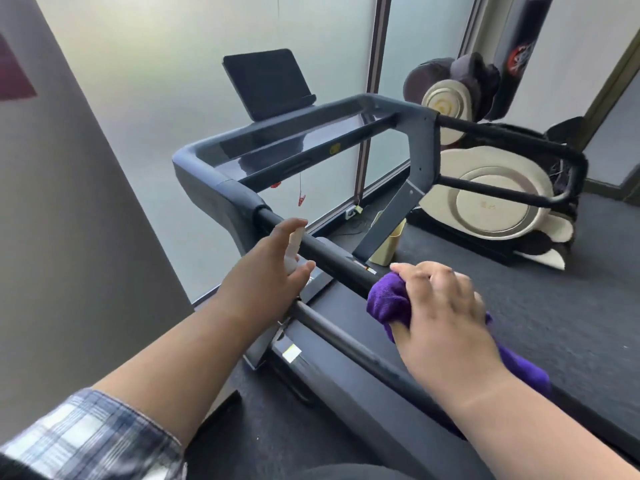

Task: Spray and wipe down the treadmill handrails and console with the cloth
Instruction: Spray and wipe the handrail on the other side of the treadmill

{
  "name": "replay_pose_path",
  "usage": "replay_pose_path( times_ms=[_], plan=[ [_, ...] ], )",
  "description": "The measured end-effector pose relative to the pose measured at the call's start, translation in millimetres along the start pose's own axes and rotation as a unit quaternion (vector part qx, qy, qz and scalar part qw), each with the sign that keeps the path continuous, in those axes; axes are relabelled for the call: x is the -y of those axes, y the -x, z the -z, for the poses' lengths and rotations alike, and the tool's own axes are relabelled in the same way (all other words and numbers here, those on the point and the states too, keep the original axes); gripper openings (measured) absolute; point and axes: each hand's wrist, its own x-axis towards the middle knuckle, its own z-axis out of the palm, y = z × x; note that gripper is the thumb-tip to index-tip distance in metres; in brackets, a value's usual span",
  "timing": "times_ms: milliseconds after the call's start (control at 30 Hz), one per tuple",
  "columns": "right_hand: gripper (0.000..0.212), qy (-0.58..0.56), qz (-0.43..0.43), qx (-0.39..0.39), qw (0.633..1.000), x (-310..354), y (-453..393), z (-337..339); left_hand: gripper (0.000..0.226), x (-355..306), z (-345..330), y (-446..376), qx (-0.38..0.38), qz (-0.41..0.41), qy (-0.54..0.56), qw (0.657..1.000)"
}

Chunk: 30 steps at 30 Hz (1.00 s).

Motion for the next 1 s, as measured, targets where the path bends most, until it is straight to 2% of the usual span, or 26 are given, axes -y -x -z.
replay_pose_path(
  times_ms=[100, 233, 433, 633, 800, 1000],
  plan=[
    [0.071, 0.071, 0.028, 0.019, 0.997, 16.8, -14.4, -16.7, 0.056, 14.6, 7.8, -18.4, 0.018, -0.004, -0.015, 1.0],
    [0.076, 0.134, 0.014, 0.045, 0.99, 20.9, -20.4, -30.5, 0.053, 36.0, 18.8, -42.3, 0.025, -0.009, -0.036, 0.999],
    [0.08, 0.161, 0.0, 0.023, 0.987, 19.7, -17.5, -38.8, 0.046, 55.7, 17.3, -65.7, 0.067, -0.027, -0.068, 0.995],
    [0.079, 0.124, -0.008, 0.004, 0.992, 21.4, -13.3, -37.6, 0.042, 59.9, 9.1, -71.9, 0.097, -0.046, -0.064, 0.992],
    [0.06, 0.047, -0.019, -0.02, 0.999, 28.0, -10.4, -29.2, 0.048, 47.7, 3.9, -67.2, 0.094, -0.094, -0.06, 0.989],
    [0.076, 0.054, -0.03, 0.017, 0.998, 25.9, 0.2, -20.8, 0.051, 9.9, -7.3, -49.1, 0.118, -0.14, -0.048, 0.982]
  ],
)
